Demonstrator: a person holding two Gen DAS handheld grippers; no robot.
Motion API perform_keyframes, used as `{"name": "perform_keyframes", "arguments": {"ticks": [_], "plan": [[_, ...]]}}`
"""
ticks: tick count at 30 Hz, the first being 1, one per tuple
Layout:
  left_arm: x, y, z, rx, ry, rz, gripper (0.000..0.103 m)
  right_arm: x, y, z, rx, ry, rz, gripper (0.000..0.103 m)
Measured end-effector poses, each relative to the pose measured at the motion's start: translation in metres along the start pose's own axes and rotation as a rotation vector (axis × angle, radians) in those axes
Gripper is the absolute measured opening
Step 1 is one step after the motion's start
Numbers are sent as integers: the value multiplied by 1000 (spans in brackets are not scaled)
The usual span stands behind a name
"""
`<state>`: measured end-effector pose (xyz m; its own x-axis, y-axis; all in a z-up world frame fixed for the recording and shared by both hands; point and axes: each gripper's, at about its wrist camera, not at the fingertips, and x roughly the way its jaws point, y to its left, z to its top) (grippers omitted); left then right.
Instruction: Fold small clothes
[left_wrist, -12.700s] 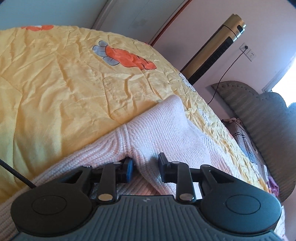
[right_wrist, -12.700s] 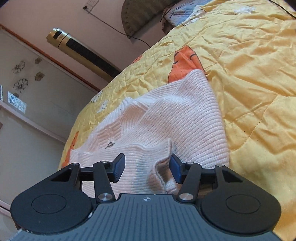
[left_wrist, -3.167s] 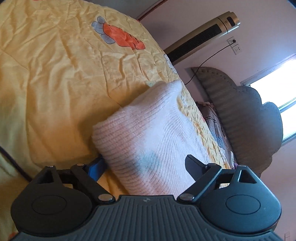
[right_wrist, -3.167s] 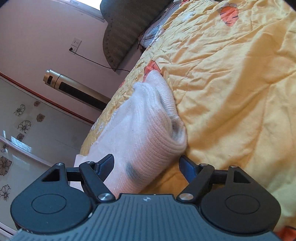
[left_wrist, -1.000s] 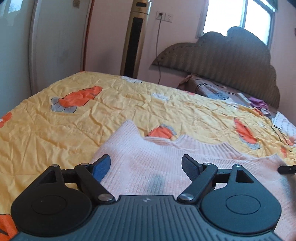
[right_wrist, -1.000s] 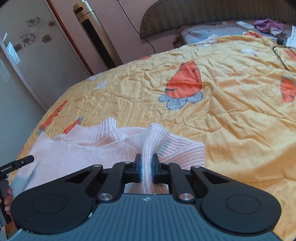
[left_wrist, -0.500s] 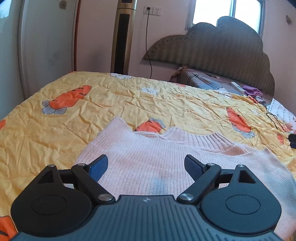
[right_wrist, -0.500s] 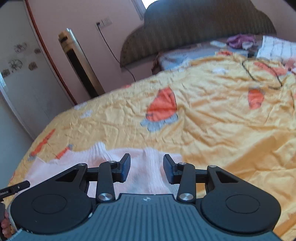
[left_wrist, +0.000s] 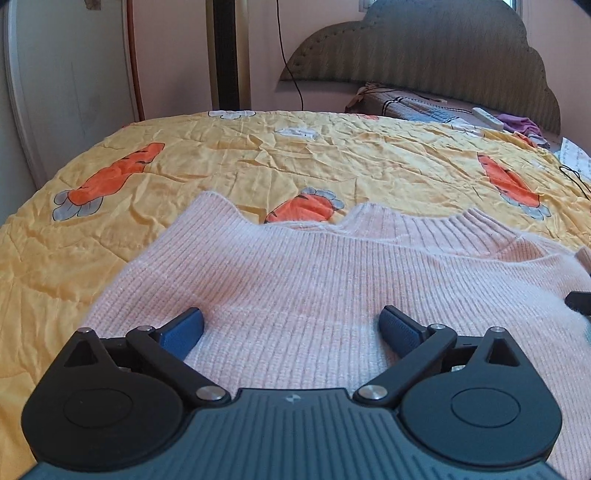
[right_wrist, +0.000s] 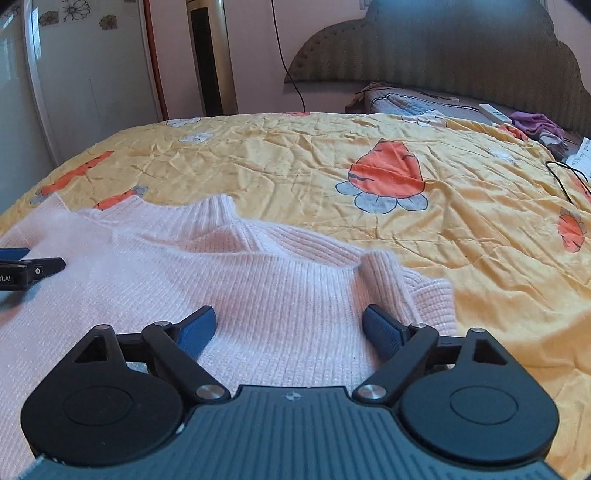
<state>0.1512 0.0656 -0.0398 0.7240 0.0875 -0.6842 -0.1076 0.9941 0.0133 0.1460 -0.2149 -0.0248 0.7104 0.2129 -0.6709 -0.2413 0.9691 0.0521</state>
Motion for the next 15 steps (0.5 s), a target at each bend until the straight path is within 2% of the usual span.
{"name": "perform_keyframes", "arguments": {"ticks": [2,4,6,8,9,11,13,15], "plan": [[-11,-1,2,-2,1,15,102,-1,-1,2,15,2,13,90],[-26,-1,-2,-17,-2,27,102,-16,-2,5,56,-20,-17,80],[-43,0,-7,-31,-3,25,103,-43,0,5,100,-82,-45,85],[-53,2,-13,-48,5,19,103,-70,4,-1,85,-155,17,94],[-54,3,-16,-54,11,14,103,-77,7,-5,71,-165,33,97],[-52,2,-21,-42,8,20,103,-77,13,-11,28,-129,32,97],[-48,3,-24,-45,2,15,103,-64,14,-17,5,-75,-17,96],[-45,4,-26,-51,-9,7,103,-46,9,-26,19,-21,-50,100]]}}
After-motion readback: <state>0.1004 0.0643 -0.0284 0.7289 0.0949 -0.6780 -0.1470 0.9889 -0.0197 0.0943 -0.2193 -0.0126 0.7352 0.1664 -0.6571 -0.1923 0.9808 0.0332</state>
